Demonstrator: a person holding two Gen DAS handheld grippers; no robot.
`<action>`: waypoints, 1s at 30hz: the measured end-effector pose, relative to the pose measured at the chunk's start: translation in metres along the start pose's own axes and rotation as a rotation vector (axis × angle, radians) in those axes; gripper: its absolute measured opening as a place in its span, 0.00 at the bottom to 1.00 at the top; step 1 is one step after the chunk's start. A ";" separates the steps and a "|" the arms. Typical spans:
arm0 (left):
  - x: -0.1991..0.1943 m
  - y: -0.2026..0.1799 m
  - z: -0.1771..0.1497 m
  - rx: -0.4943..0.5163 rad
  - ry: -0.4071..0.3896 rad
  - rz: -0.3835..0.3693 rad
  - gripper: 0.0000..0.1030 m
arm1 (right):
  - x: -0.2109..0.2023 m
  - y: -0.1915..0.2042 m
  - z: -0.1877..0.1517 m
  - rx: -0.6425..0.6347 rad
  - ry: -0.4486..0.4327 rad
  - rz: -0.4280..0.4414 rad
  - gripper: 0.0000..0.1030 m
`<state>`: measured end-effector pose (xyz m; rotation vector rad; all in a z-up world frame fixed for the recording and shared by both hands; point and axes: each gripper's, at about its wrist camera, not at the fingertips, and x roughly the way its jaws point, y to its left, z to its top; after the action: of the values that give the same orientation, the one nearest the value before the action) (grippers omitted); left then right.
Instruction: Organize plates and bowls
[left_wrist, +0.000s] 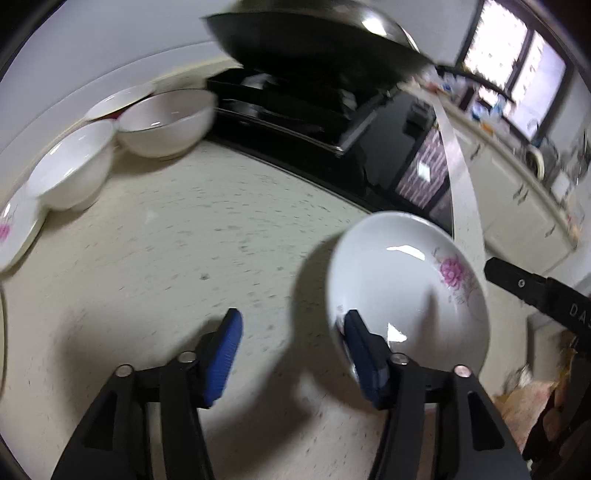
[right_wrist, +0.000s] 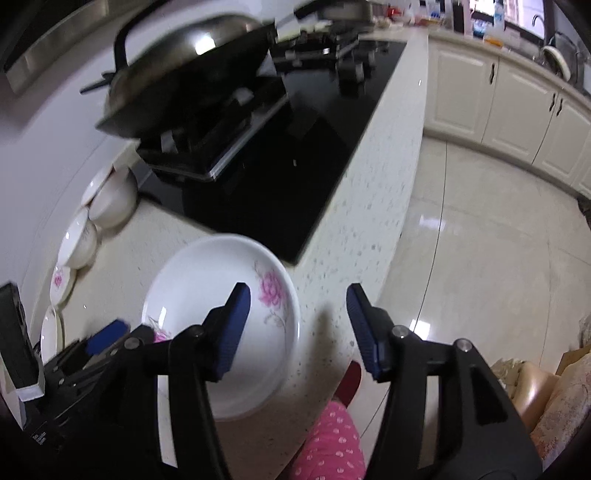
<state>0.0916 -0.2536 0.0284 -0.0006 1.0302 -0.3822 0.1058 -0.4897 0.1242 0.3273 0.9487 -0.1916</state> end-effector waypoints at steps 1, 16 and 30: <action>-0.009 0.007 -0.004 -0.021 -0.026 0.003 0.62 | -0.005 0.003 0.001 -0.010 -0.012 0.003 0.56; -0.109 0.105 -0.083 -0.142 -0.202 0.125 0.70 | -0.032 0.103 -0.037 -0.236 -0.007 0.156 0.60; -0.158 0.220 -0.163 -0.442 -0.271 0.391 0.71 | -0.017 0.209 -0.121 -0.566 0.153 0.221 0.65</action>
<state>-0.0483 0.0297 0.0362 -0.2388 0.8044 0.2022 0.0671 -0.2512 0.1125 -0.0788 1.0665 0.3069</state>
